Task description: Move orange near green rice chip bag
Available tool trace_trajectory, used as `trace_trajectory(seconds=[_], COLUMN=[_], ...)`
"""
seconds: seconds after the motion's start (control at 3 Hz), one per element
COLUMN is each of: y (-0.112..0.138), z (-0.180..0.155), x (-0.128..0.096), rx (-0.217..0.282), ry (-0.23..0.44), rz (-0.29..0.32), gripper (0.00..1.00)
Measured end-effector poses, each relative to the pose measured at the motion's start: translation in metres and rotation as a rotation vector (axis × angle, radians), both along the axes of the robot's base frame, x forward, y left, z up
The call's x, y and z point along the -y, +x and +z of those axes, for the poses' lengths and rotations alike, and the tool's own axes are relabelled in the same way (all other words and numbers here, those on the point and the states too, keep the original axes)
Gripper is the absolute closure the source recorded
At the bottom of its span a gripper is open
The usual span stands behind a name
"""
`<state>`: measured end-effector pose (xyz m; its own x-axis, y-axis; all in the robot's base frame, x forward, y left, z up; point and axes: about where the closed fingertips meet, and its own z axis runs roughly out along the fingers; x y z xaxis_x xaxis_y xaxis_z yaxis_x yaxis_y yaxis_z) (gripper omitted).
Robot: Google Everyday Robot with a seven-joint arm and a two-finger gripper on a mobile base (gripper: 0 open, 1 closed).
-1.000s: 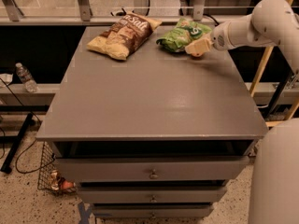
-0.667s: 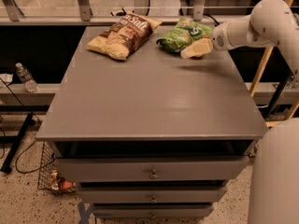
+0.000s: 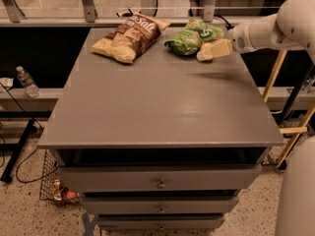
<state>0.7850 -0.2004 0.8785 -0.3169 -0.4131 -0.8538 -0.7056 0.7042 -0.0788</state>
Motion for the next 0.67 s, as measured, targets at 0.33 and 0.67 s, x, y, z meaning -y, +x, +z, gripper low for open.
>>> trace_trajectory(seconds=[0.33, 0.67], y=[-0.031, -0.06], z=[0.022, 0.03], x=[0.036, 0.095], rx=[0.056, 0.107], ry=[0.052, 0.139], rz=[0.005, -0.07], gripper=[0.0, 0.0])
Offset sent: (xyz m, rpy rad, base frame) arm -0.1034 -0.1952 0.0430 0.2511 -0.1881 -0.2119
